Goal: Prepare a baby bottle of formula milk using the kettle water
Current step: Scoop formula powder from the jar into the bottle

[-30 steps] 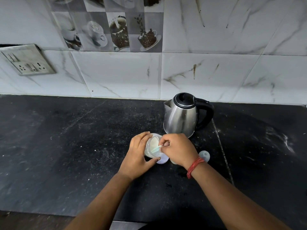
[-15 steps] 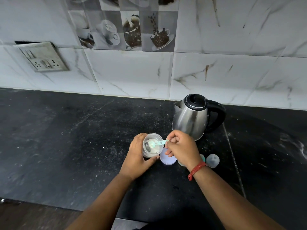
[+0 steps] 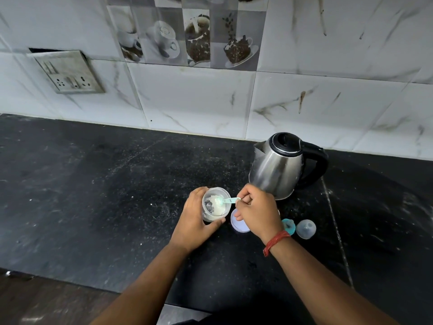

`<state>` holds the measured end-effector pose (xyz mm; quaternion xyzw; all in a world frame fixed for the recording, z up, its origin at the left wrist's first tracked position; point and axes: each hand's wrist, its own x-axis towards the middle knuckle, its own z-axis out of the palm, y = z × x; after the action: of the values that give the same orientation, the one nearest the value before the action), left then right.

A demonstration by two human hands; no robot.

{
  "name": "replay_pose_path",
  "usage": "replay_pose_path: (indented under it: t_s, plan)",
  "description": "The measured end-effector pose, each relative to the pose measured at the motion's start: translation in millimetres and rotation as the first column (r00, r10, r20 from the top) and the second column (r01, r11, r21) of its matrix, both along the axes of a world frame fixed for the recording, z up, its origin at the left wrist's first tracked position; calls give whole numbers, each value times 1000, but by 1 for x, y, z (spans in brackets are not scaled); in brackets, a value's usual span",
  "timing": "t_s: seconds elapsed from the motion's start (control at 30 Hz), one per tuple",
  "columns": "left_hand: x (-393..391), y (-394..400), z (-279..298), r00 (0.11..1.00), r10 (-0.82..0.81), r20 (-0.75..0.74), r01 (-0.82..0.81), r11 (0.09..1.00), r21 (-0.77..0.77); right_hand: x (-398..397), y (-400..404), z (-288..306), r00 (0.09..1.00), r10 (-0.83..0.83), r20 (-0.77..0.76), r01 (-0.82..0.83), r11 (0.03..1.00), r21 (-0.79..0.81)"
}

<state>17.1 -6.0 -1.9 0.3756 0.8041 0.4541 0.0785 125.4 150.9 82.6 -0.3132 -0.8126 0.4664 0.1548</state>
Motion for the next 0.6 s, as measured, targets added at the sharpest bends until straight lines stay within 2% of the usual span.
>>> replay_pose_path:
  t_s: [0.1, 0.27, 0.47, 0.6]
  plan:
    - [-1, -1, 1, 999, -9, 40, 9, 1000, 18, -2, -2, 1, 998, -61, -27, 53, 975, -217]
    - [-4, -4, -4, 980, 45, 192, -51, 998, 23, -4, -2, 2, 988, -147, -52, 104, 868, -485]
    - [-11, -8, -13, 937, 85, 339, -87, 996, -10, -1, -1, 2, 973, -220, -73, 123, 756, -643]
    - [-18, -8, -16, 932, 67, 355, -61, 998, -28, 3, 2, 4, 960, -264, -92, 129, 710, -692]
